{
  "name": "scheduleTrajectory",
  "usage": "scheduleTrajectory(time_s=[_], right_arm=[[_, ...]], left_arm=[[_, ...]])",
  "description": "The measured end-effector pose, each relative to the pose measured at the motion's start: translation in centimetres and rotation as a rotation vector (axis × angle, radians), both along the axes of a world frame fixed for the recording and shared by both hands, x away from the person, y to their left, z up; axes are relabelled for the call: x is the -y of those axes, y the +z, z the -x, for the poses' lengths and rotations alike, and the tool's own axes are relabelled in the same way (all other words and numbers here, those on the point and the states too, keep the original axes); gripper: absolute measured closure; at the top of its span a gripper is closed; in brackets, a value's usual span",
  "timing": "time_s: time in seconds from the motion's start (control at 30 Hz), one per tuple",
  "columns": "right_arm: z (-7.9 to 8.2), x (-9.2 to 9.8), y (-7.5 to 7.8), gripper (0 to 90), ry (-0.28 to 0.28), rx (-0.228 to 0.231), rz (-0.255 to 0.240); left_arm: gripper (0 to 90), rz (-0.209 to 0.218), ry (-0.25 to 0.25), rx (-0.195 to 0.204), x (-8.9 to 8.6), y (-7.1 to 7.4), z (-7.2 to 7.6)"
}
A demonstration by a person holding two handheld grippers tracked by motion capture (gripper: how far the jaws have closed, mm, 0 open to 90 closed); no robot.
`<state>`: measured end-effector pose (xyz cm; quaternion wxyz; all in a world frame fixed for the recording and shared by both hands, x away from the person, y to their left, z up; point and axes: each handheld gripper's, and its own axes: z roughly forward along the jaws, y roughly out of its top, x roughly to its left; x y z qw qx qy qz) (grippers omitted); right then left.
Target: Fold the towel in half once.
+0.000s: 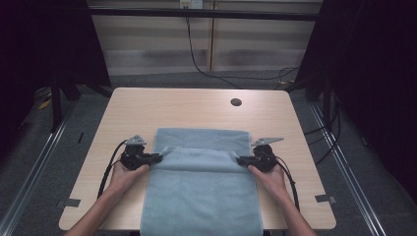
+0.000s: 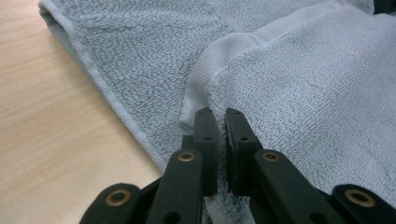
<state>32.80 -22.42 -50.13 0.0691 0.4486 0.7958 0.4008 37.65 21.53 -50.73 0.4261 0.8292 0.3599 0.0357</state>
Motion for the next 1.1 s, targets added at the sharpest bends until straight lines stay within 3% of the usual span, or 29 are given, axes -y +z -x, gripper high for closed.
scheduleTrajectory(time_s=[0.13, 0.3, 0.57, 0.8, 0.93, 1.1], right_arm=[[-1.6, -0.2, 0.1, 86.5, 0.003, 0.003, 0.019], [-3.4, -0.3, -0.1, 86.5, -0.011, 0.001, -0.003], [-5.8, -0.7, -0.4, 86.5, -0.046, 0.003, -0.024], [-8.0, -1.2, -0.1, 86.5, -0.072, -0.003, 0.009], [-9.5, -1.7, 0.0, 86.5, -0.109, -0.003, 0.033], [-10.1, -1.9, -0.1, 86.4, -0.132, 0.009, 0.027]], left_arm=[[84.8, 0.011, 0.025, 0.004, 0.0, -0.2, -1.1], [84.9, -0.033, 0.059, 0.003, 0.3, 0.2, -2.9], [84.8, -0.018, 0.108, 0.001, 0.1, 0.0, -4.8], [84.8, -0.035, 0.141, 0.000, 0.3, 0.1, -6.3], [84.8, 0.015, 0.187, -0.035, 0.1, -0.2, -7.4], [84.9, 0.013, 0.194, -0.034, 0.0, 0.0, -7.6]])
